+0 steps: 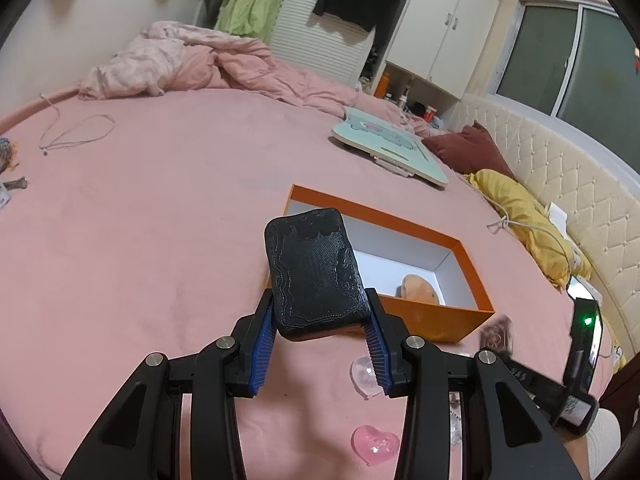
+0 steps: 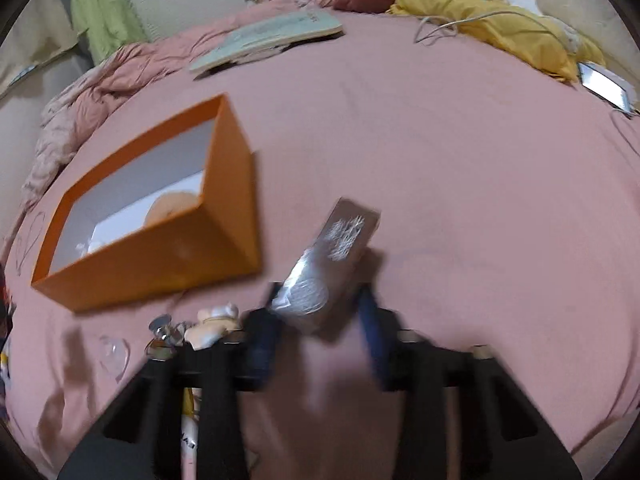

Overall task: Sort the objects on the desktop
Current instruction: 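Lift the black case with the left gripper while the right grasps the brown card box, then place the black case and brown card box into the orange box with both grippers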

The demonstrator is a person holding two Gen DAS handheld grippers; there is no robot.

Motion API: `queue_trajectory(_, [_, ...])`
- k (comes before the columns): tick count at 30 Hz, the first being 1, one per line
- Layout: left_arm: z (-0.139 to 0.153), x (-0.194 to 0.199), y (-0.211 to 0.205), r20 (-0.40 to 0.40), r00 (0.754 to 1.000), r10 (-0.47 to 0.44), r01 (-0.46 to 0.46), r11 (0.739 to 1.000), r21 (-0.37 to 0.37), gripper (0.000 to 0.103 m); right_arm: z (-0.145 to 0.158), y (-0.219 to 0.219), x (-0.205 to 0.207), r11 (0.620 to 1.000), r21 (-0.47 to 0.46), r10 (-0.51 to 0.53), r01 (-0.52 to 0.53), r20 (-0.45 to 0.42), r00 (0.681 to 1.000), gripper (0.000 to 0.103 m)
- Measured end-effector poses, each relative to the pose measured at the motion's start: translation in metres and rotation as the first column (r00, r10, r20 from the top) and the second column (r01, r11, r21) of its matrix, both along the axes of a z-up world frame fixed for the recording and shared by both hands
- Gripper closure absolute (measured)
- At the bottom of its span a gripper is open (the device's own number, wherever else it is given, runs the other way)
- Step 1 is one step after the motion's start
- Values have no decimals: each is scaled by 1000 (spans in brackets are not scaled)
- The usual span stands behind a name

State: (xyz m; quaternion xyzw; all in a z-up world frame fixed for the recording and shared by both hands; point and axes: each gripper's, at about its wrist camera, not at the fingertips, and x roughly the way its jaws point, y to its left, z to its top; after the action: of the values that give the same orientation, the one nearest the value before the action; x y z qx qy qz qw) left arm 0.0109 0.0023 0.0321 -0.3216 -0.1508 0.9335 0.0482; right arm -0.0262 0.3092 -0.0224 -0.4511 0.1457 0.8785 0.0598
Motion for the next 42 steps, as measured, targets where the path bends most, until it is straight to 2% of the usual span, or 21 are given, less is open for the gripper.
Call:
queue_trajectory(6, [1,0,0,-4,1000,-3,3,1000,7,63,7,15,8,995,-90,-45,42,-38,998,82])
queue_trajectory(9, [2,1,1,-12,1000,-1,1,1000,5,63,11,18,13,993,-103,-59,52,-60,996,82])
queue_trajectory(13, [9,2,2,-40,999,-19,19,1000,15,63,25,18,20,991,-127,-63,47,-130,990,82])
queue_trajectory(16, [15,-2,8,-63,996,-55,55,998,3,63,41,9,22,991,-134,-25,-2,-202,979,82])
queue_trajectory(21, [19,-15,19,-72,991,-116,113,993,-44,63,58,-22,16,984,-103,115,-148,-274,955,82])
queue_trajectory(24, [21,-29,21,-68,986,-149,147,988,-38,63,63,-40,8,972,-72,196,-224,-280,940,82])
queue_trajectory(29, [16,-69,32,-56,979,-198,191,976,-107,63,67,-66,-14,946,11,314,-324,-274,909,82])
queue_trajectory(33, [1,-82,38,-1,975,-220,219,972,-85,63,57,-70,-25,942,23,331,-336,-246,911,82])
queue_trajectory(42, [-2,-84,43,19,974,-228,229,971,-66,63,33,-79,-49,930,48,366,-364,-182,913,82])
